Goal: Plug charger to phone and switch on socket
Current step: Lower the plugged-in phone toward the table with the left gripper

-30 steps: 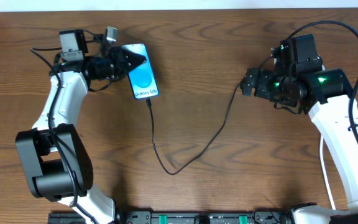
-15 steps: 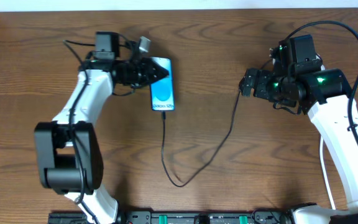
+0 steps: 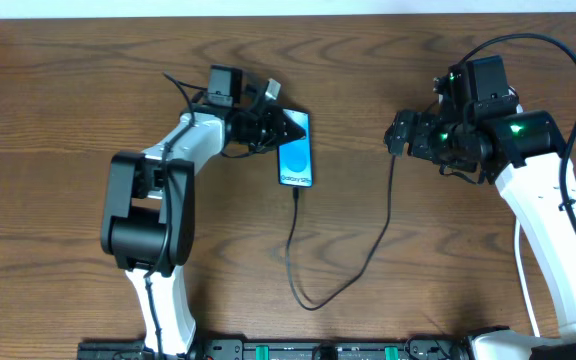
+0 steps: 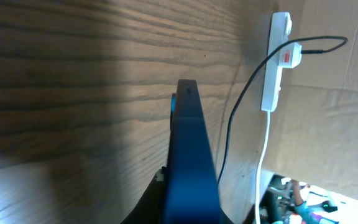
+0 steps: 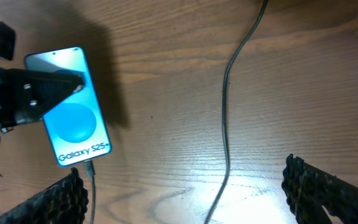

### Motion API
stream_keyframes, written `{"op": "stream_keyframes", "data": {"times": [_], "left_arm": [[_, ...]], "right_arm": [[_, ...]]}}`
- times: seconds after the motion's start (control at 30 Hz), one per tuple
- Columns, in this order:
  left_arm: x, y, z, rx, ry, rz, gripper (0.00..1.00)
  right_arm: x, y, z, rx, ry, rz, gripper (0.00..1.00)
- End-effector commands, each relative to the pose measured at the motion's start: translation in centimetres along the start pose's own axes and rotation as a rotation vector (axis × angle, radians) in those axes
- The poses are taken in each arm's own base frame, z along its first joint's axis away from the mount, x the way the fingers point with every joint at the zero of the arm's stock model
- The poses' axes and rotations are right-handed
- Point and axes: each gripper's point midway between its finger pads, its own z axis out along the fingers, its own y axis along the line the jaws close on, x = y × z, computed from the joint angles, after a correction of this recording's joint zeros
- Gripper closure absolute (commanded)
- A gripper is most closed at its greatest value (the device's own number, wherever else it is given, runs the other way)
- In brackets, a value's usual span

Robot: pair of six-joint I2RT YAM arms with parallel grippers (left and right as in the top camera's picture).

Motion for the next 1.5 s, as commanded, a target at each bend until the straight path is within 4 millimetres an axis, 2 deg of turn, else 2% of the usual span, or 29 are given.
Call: {"op": "stream_keyframes", "data": {"times": [0.0,0.17,0.33,0.67,1.1,1.47], "left_arm": [[0.1,-1.5,1.1,0.036,0.016,-0.079,0.93],[0.2,-3.0,2.5,0.053,0.011,-0.061,0.92],[0.5,-2.4,3.3,-0.008,-0.003,-0.093,0.93],[0.3,-1.9,3.4,-0.039,-0.02,-0.064,0.93],[0.4,-0.7,3.3,-0.089,-0.03,-0.036,0.93],[1.8,1.9,3.4,-0.172,-0.021,-0.086,0.92]], "right_arm": [[-0.3,0.1,-0.4,0.002,-0.02,-0.022,0.01],[-0.3,0.1,-0.3,0.0,-0.023,-0.022,0.01],[-0.2,0.1,-0.2,0.001,-0.02,-0.022,0.01],[0.0,0.0,0.0,0.004,-0.014,-0.02,0.01],[-0.1,0.0,0.0,0.003,-0.016,-0.02,0.01],[-0.1,0.0,0.1,0.003,-0.015,-0.02,0.01]]}}
